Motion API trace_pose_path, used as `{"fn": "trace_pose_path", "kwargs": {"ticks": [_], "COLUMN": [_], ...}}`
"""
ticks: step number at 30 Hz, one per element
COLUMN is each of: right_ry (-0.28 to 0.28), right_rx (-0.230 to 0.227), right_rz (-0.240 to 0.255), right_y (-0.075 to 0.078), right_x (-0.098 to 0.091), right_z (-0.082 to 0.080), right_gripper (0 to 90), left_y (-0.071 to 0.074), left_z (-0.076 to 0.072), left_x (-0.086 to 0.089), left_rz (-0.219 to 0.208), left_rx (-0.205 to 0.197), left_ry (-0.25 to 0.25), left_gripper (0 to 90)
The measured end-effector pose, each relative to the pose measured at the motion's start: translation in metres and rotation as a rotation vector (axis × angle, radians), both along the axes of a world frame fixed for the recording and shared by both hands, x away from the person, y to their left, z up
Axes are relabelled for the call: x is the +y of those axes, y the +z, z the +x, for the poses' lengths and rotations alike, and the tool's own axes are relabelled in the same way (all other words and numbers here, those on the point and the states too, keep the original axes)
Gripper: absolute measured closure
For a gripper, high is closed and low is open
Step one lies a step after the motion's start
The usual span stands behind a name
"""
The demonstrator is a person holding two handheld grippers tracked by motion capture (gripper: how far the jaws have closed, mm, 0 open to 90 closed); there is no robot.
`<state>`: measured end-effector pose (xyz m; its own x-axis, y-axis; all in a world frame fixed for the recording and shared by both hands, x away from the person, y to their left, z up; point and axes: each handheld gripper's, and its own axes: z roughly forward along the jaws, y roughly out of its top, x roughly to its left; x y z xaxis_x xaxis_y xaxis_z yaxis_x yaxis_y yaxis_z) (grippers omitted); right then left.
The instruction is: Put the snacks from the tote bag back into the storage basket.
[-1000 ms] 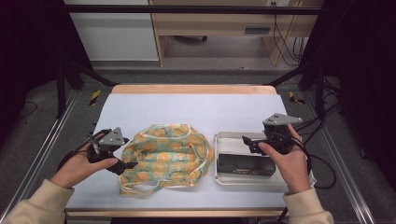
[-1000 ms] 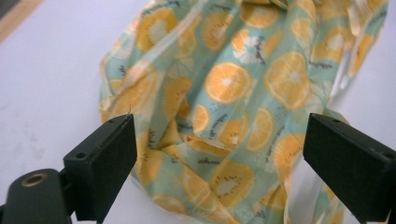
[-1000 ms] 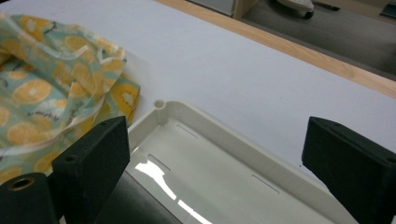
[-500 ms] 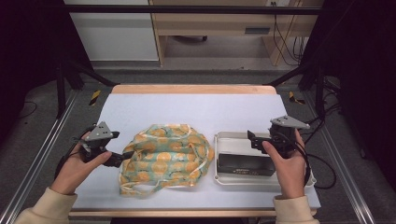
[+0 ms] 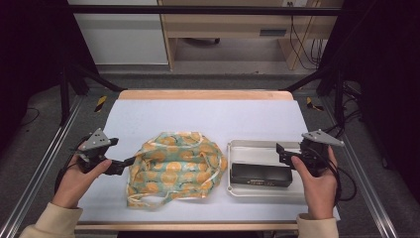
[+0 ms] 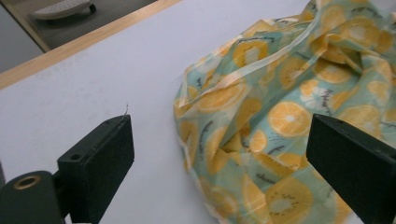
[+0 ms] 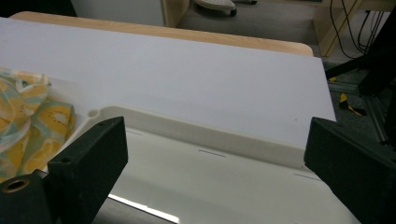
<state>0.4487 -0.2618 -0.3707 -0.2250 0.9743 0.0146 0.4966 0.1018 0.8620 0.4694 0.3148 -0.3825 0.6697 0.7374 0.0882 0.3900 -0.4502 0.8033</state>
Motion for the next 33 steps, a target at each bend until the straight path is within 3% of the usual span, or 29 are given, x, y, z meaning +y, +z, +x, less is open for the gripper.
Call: {"fn": "trace_pose_path", "kwargs": {"ticks": [7,16,33], "right_ry": [-0.048,-0.100,-0.138], "right_rx": [0.014,0.033,0.049], "right_rz": [0.010,0.034,0.054], "right_y": [-0.012,-0.028,-0.047], "right_x": [-0.018,-0.039,-0.057], "right_z": [-0.007,-0.016,-0.026], "right_gripper": [6.3,6.0,4.8], "left_y": [-0.012,-0.027,-0.054], "left_z": [0.002,0.006,0.006], "left_x": [0.013,0.026,0.041], "left_rz": [-0.024,-0.022,-0.006], "left_rx": [-0.002,0.001,0.021], "left_ry": [0.047,0.100,0.156], "left_gripper": [7.6,7.6,7.7]}}
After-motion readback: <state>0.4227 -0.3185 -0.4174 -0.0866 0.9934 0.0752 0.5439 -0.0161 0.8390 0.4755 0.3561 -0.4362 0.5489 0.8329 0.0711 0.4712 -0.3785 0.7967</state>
